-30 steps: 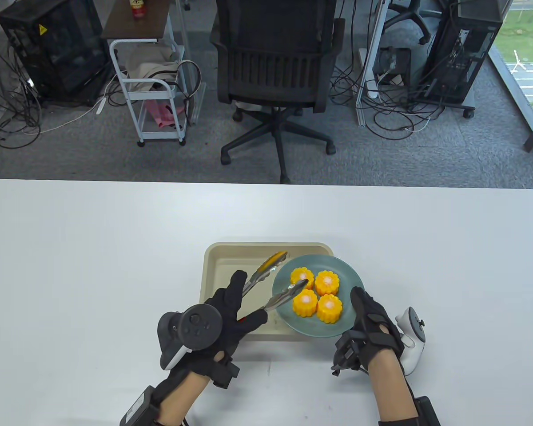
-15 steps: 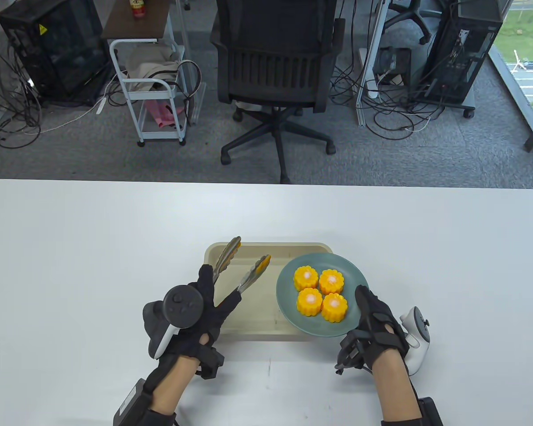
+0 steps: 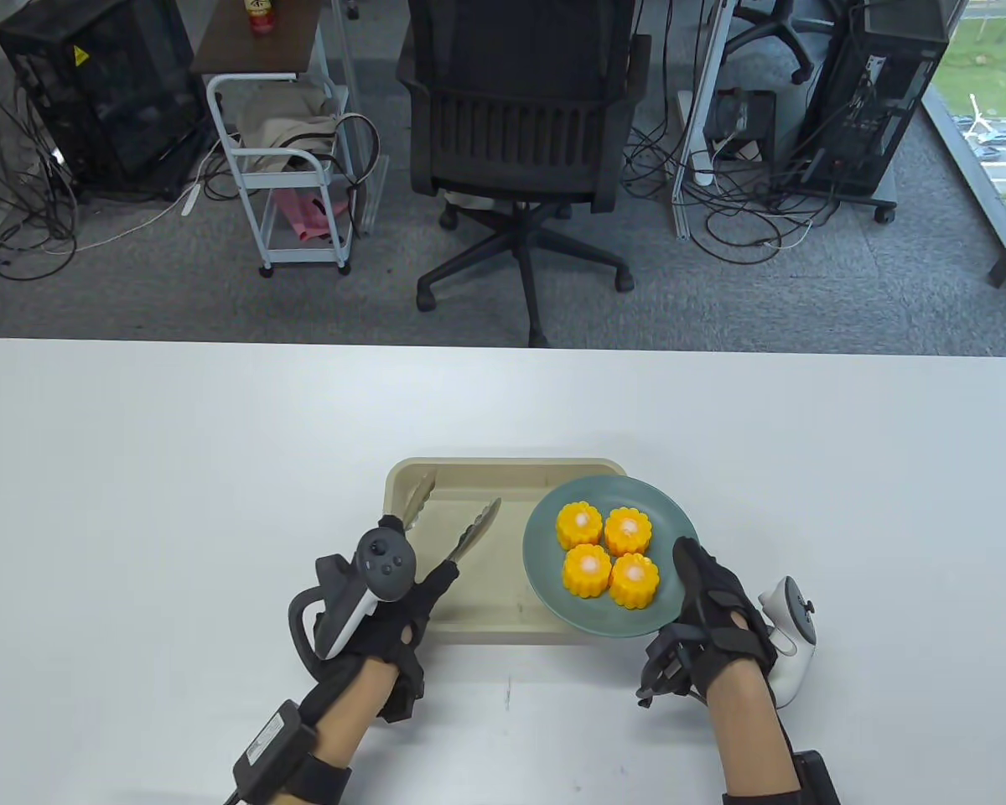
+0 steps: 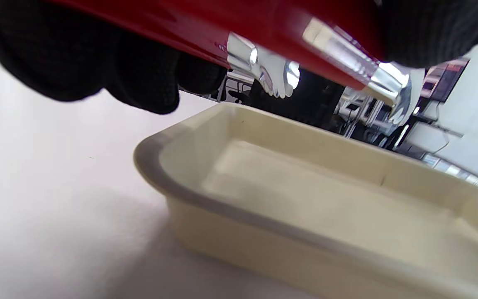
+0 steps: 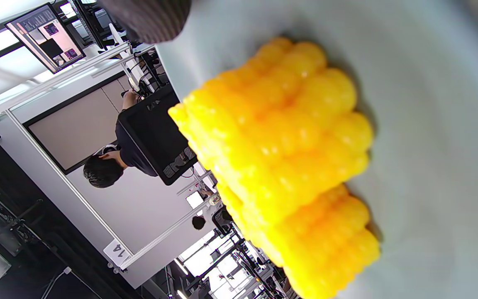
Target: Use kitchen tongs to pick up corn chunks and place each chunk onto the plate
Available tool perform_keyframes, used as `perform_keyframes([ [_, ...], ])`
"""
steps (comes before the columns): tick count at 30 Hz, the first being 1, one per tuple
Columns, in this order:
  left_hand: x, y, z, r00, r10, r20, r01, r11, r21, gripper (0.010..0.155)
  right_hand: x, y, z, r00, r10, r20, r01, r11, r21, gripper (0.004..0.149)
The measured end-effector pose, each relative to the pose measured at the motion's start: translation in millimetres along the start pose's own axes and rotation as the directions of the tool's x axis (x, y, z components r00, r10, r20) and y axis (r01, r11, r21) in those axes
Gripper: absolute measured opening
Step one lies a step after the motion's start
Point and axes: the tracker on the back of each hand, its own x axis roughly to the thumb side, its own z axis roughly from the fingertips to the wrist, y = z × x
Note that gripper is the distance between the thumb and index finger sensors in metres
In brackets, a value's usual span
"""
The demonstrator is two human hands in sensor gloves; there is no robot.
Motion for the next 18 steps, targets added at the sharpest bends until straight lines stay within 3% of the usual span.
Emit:
perform_keyframes([
  [7,36.3,-17.8,0.3,0.958,-0.284,-0.049,0.283,0.959,-0.026,0.091,0.2,1.1,0.0,1.000,-0.006,-0.005,0.006,1.000,0.025,0.055],
  [18,39.6,-30.0,-1.8,0.948,-0.317,-0.033,0.316,0.948,-0.034,0.093,-0.2,1.4,-0.7,1.000,-0.010,-0.005,0.010,0.999,0.035,0.055],
])
